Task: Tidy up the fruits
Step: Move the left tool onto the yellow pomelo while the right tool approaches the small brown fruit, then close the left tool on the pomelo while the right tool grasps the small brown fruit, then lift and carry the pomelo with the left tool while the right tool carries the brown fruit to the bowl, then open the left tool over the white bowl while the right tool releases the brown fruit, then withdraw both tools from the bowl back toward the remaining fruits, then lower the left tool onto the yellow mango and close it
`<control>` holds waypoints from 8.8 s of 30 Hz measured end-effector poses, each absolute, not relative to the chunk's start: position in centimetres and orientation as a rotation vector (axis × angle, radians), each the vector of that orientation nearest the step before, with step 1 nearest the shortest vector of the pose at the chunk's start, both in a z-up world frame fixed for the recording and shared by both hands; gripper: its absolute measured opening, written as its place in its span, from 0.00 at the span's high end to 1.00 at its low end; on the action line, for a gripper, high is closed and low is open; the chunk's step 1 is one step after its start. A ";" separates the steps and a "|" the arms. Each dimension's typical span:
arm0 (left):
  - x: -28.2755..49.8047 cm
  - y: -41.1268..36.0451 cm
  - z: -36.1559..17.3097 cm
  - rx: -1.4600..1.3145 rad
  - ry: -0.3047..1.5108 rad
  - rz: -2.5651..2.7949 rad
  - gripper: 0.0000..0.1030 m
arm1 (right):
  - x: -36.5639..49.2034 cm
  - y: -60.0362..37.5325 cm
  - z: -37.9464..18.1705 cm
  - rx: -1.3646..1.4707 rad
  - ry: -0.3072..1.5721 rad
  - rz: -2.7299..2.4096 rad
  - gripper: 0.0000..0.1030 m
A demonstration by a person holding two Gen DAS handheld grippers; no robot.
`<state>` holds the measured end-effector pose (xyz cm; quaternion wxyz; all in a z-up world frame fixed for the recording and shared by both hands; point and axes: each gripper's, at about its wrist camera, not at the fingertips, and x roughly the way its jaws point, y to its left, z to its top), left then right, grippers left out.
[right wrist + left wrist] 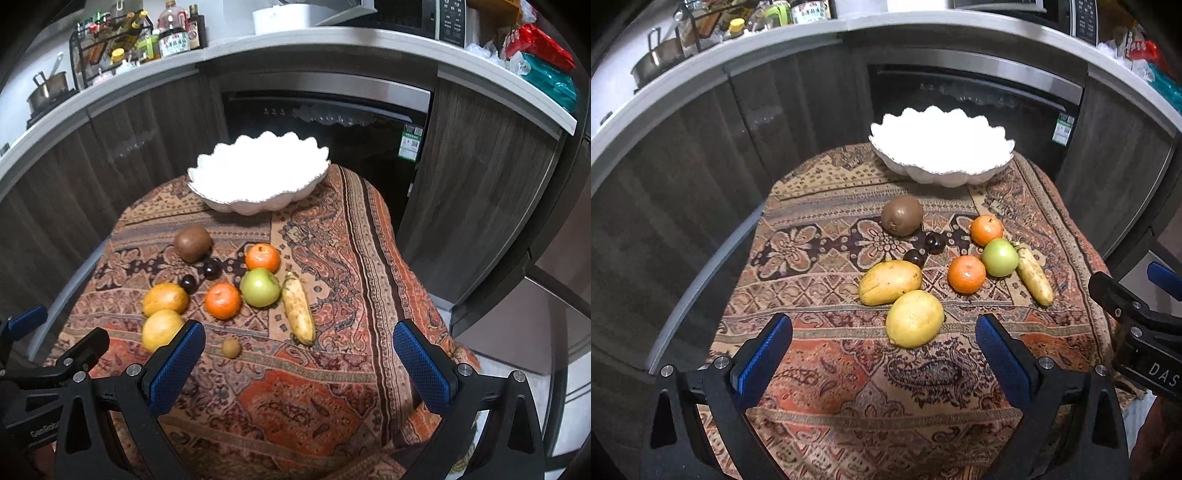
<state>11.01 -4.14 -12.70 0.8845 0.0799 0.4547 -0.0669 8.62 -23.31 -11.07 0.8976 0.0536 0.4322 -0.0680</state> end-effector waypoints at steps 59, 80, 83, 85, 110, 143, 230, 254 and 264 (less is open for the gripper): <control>14.5 0.8 -22.8 0.075 1.121 -0.119 0.46 | 14.7 -16.7 -21.5 -0.018 1.105 -0.006 0.22; 14.7 1.7 -21.9 0.056 1.105 -0.090 0.46 | 14.7 -14.8 -22.0 -0.007 1.145 0.085 0.77; 14.7 1.5 -20.9 0.050 1.090 -0.086 0.46 | 14.9 -15.1 -20.3 -0.007 1.120 0.094 0.77; 14.8 1.3 -20.1 0.055 1.079 -0.090 0.46 | 15.0 -15.2 -19.0 -0.006 1.103 0.097 0.77; 22.2 -3.8 -10.5 0.088 0.935 -0.181 0.46 | 21.0 -20.4 -10.0 0.054 0.916 0.041 0.77; 40.3 -11.8 -14.0 0.141 0.999 -0.327 0.45 | 36.3 -26.8 -13.8 0.116 0.999 -0.037 0.77; 24.6 -4.7 -12.4 0.157 0.934 -0.168 0.02 | 22.7 -21.9 -10.5 0.052 0.874 -0.131 0.17; 22.5 -4.5 -18.7 0.152 1.006 -0.180 0.02 | 20.0 -21.2 -16.0 0.049 0.973 -0.136 0.17; 22.3 -4.5 -22.2 0.164 1.053 -0.177 0.03 | 19.3 -20.8 -18.9 0.049 1.018 -0.144 0.17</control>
